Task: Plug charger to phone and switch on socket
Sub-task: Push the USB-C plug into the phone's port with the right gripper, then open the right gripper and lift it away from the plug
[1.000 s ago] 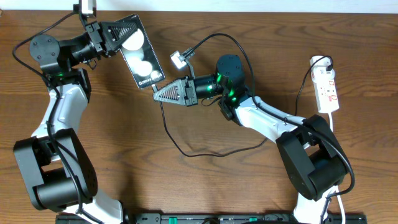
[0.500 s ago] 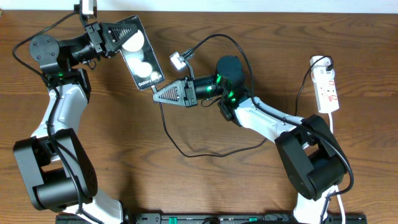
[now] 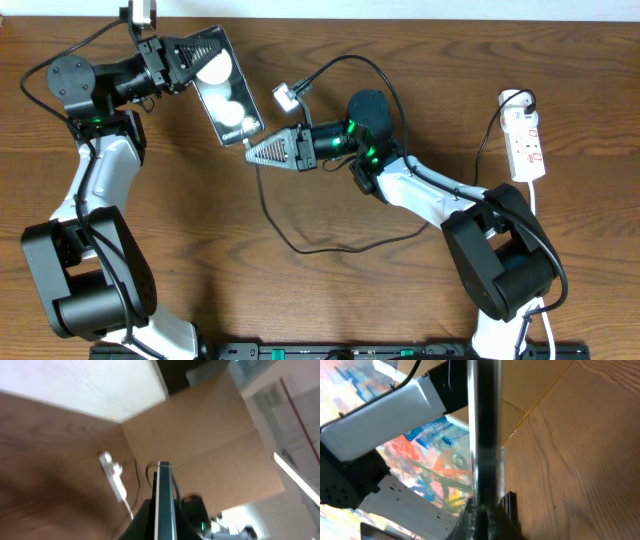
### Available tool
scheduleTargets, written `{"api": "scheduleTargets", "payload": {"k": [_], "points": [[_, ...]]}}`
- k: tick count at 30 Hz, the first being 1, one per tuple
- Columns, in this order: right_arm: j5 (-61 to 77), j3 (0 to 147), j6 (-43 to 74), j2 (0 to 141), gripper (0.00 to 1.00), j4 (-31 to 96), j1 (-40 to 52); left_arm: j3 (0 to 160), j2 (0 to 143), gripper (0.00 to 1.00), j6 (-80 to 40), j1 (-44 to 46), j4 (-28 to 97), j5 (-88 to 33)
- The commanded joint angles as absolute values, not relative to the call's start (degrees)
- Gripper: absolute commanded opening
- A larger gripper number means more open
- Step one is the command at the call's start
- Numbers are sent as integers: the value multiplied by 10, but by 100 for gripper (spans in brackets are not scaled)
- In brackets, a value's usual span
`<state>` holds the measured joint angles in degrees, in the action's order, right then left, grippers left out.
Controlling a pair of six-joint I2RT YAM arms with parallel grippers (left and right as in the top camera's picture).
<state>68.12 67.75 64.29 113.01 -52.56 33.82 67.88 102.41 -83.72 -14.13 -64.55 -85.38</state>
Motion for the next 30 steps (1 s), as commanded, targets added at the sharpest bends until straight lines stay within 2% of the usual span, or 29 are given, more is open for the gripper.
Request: {"api": "scheduleTargets", "payload": {"k": [1,2,4,18,22,30], "points": [[642,682,643,1132,31,-529,331,683,1009,7,-834,-136,-651,-900],[643,682,643,1132,49,-529,331,683,1009,8,-834,-137,-651,-900],[651,682,642,1132,99,-529,331,683,1009,7,-832,-139,-651,-900],[705,681,614,1132,99,-519,330,683,1009,8,-823,-219,-650,-900],[684,681,565,1132,99,-415,328,683,1009,8,-828,-247,-644,-900],[544,688,404,1131,99,-112,307,683,1009,8,-828,-261,-642,-900]]}}
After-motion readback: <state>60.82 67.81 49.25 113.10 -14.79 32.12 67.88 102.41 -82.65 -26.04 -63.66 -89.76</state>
